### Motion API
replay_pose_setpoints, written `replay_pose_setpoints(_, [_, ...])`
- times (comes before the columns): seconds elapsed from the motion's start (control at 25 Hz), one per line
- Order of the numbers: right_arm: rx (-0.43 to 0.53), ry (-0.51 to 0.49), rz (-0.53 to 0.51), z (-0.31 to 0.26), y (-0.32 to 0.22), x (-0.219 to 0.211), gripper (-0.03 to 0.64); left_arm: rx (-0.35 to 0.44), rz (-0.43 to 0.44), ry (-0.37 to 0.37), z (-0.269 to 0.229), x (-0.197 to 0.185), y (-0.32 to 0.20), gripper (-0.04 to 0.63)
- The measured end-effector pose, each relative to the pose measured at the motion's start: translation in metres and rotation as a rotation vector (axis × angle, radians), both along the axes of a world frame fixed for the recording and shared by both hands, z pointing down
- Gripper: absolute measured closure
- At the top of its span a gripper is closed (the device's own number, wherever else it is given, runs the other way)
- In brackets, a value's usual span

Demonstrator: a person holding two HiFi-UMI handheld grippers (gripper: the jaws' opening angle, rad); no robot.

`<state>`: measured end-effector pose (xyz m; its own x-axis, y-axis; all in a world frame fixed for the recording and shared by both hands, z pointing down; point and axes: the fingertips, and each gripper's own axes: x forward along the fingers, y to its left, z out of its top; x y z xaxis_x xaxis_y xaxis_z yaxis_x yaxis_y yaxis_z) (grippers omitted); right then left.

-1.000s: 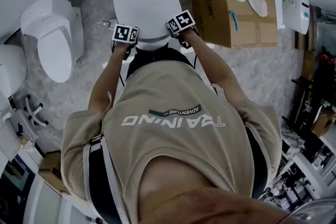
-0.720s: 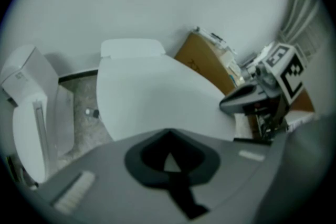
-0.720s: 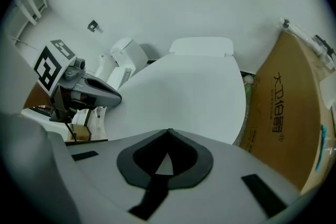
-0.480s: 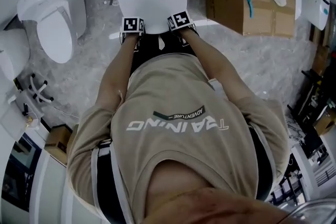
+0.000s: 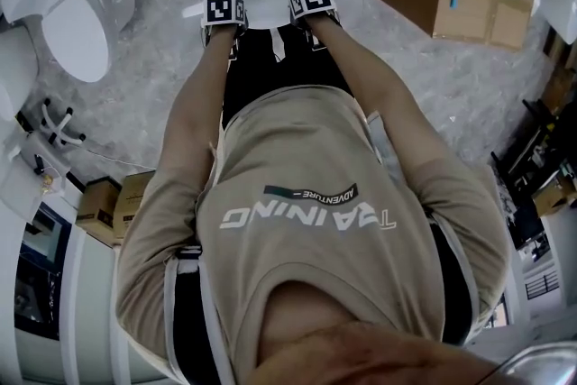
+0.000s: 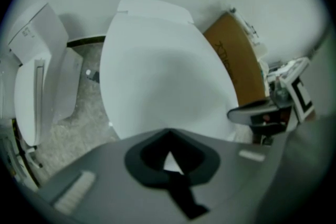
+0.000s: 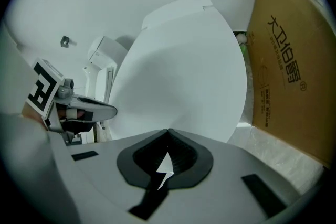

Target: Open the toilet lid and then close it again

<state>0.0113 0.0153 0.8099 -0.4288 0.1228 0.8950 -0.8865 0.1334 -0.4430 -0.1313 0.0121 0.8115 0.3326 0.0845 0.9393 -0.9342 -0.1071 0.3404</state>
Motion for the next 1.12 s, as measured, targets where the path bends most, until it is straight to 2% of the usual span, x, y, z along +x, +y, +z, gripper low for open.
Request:
replay_pose_setpoints(0.24, [0.006, 0.011, -0.049, 0.018, -0.016, -0.008, 0.606, -0.085, 0.056, -0.012, 0.018, 0.004, 0.011, 0.592])
replay_pose_setpoints(0.32, [0.007, 0.025, -0.077, 0.027, -0.019, -0.009, 0.606, -0.073, 0.060, 0.000, 0.022, 0.006, 0.005, 0.592])
replay_pose_setpoints(0.44, [-0.011, 0.034, -0.109, 0.039, -0.015, -0.010, 0.606, -0.008, 0.032, 0.024, 0.025, 0.006, -0.021, 0.592])
replay_pose_setpoints(0.56, [-0.035, 0.040, -0.103, 0.051, -0.011, -0.013, 0.606, 0.028, 0.031, 0.025, 0.031, 0.002, -0.046, 0.592])
replay_pose_setpoints(0.72, [-0.051, 0.039, -0.100, 0.069, -0.008, -0.014, 0.606, 0.021, 0.087, -0.001, 0.051, -0.002, -0.053, 0.592])
replay_pose_setpoints(0.96, [-0.055, 0.052, -0.125, 0.092, -0.007, -0.014, 0.606, 0.013, 0.086, 0.000, 0.081, -0.001, -0.047, 0.592])
replay_pose_setpoints(1.12, [-0.061, 0.035, -0.069, 0.095, -0.010, -0.017, 0.606, 0.003, 0.093, -0.002, 0.096, -0.005, -0.040, 0.592])
